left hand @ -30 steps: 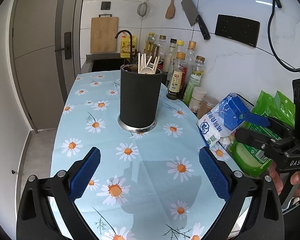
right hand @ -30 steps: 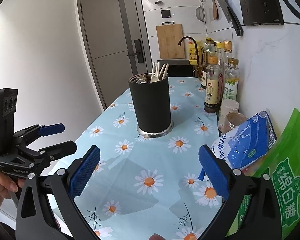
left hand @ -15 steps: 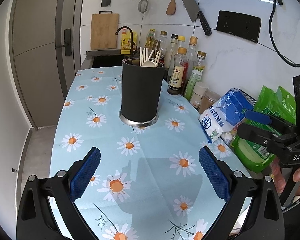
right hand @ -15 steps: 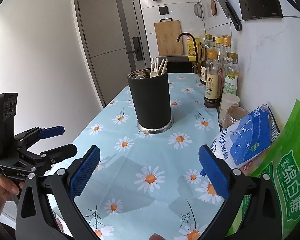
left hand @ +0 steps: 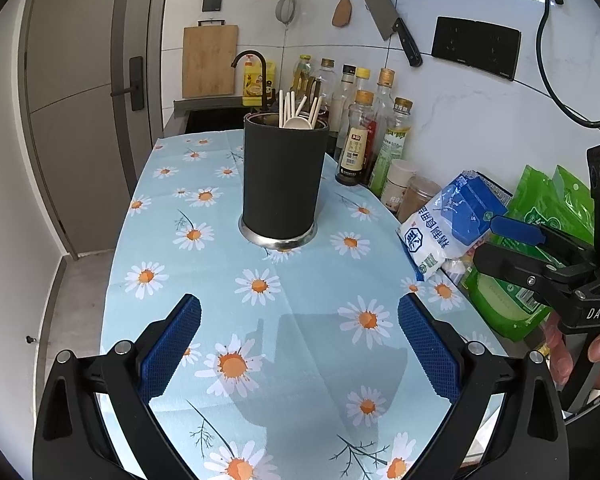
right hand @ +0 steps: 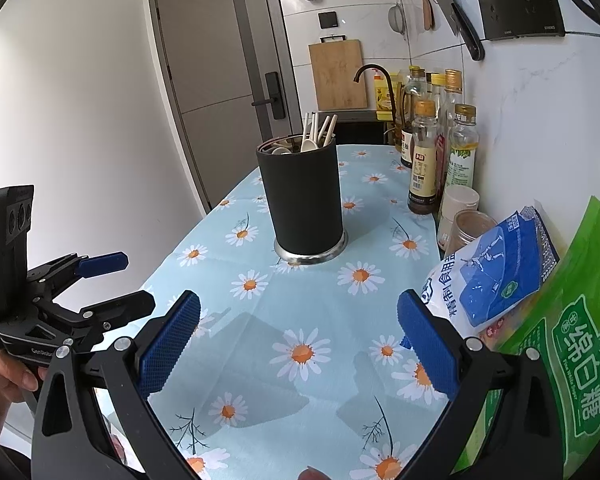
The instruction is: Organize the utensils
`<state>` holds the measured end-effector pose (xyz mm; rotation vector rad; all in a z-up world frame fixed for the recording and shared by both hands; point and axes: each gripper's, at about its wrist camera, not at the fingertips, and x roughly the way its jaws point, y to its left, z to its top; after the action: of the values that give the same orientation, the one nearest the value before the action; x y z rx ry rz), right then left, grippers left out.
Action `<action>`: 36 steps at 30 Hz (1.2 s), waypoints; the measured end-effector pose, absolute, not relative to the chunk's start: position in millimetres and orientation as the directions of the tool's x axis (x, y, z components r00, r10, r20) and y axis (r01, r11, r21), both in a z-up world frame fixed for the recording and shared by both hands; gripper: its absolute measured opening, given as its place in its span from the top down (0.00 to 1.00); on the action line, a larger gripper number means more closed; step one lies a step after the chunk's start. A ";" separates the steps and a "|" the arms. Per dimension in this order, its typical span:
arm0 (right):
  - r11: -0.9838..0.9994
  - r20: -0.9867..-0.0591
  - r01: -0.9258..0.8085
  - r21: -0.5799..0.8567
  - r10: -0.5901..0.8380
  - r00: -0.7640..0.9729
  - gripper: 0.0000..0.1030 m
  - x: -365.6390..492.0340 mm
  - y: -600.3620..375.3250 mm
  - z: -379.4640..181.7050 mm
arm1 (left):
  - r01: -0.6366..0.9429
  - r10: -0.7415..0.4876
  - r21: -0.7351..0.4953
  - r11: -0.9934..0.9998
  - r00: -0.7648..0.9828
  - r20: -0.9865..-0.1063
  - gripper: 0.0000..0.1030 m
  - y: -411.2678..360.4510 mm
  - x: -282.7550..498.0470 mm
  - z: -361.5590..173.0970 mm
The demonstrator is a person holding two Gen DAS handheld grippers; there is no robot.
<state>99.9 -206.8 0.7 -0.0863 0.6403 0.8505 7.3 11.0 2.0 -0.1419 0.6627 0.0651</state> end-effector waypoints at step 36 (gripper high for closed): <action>0.675 -0.566 -0.716 0.180 0.666 0.485 0.05 95.9 -211.9 1.2 | -0.086 0.014 -0.086 0.993 0.786 -0.618 0.06 2.8 5.1 6.5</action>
<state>95.9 -211.9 1.2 -0.0838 0.6508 0.8423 5.1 2.8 6.5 -0.1117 0.6652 0.0539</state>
